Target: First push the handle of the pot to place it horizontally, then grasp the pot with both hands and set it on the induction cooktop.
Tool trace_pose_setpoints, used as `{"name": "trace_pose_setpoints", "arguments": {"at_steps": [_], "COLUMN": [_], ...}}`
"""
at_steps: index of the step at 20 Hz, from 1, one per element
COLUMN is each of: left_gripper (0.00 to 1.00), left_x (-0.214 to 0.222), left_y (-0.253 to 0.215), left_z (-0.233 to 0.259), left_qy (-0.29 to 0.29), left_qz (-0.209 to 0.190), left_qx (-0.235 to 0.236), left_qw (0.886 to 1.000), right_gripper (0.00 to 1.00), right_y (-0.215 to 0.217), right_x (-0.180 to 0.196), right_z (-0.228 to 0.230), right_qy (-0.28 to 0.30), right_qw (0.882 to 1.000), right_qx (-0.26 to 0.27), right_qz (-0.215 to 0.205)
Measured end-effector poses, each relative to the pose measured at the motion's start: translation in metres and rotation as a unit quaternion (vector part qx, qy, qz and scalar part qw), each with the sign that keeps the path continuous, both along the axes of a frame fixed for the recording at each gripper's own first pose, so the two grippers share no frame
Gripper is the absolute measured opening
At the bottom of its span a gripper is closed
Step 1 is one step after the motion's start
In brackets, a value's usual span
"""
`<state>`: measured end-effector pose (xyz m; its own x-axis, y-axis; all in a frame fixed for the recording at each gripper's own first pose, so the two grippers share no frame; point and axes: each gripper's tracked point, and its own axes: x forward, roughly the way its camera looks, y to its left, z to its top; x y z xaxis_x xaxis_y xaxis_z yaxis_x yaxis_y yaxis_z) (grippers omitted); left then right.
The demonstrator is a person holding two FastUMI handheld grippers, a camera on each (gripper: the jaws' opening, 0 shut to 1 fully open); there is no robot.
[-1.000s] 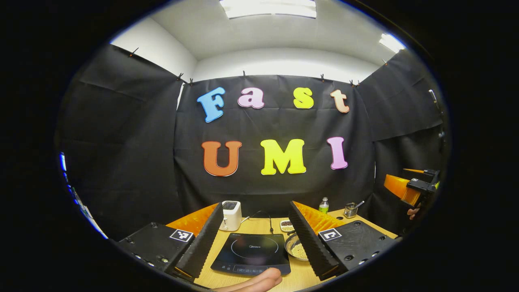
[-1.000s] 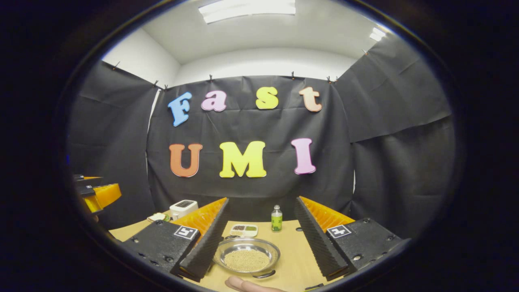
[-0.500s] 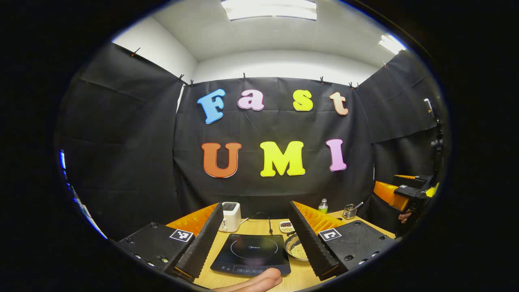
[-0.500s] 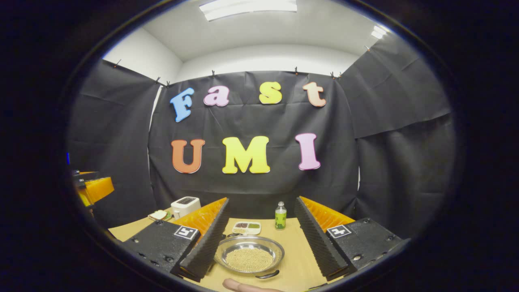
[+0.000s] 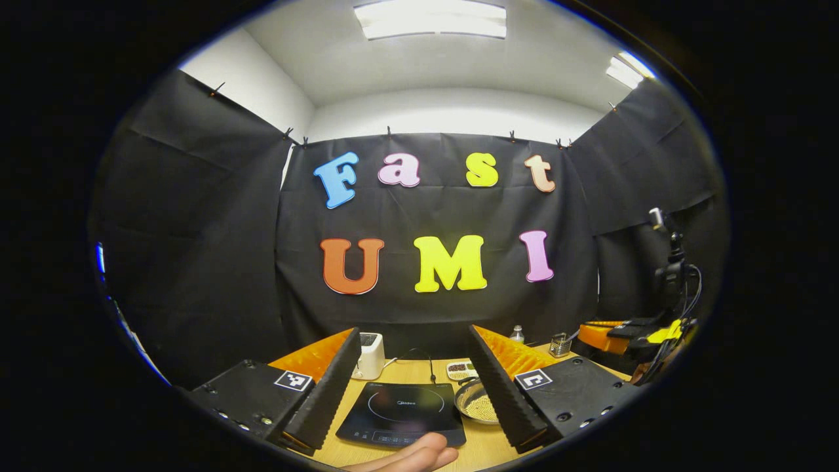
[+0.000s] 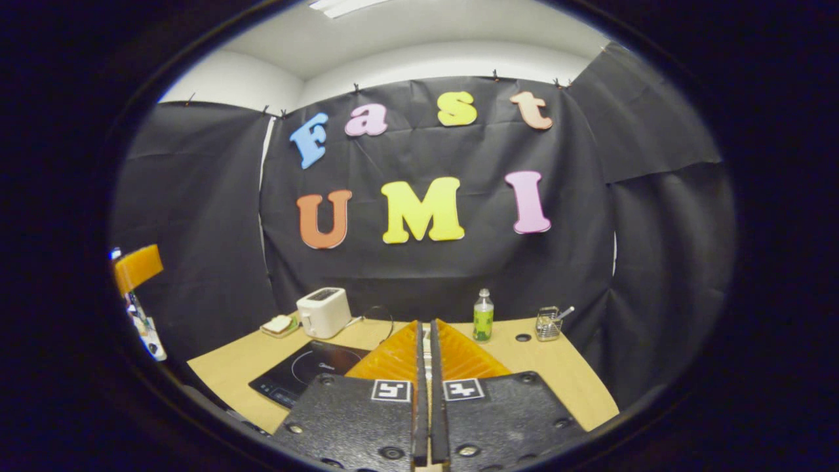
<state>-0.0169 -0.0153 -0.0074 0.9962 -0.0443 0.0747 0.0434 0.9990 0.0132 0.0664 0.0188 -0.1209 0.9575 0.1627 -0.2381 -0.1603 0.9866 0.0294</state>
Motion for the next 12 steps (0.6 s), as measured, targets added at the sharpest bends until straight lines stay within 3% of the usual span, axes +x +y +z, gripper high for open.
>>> {"name": "trace_pose_setpoints", "arguments": {"at_steps": [9,12], "left_gripper": [0.96,0.96], "left_x": [0.013,0.016], "left_y": [-0.003,-0.01], "left_z": [-0.028,-0.044], "left_qy": [0.021,0.032], "left_qz": [0.007,-0.004], "left_qx": [0.003,0.01], "left_qw": [1.0,0.999], "right_gripper": [0.04,0.04], "right_y": [-0.013,-0.008], "right_x": [0.011,0.007], "right_z": [-0.102,-0.135], "right_qy": [0.096,0.13], "right_qw": [0.995,0.991], "right_qx": [-0.024,-0.011], "right_qz": [-0.004,0.009]}}
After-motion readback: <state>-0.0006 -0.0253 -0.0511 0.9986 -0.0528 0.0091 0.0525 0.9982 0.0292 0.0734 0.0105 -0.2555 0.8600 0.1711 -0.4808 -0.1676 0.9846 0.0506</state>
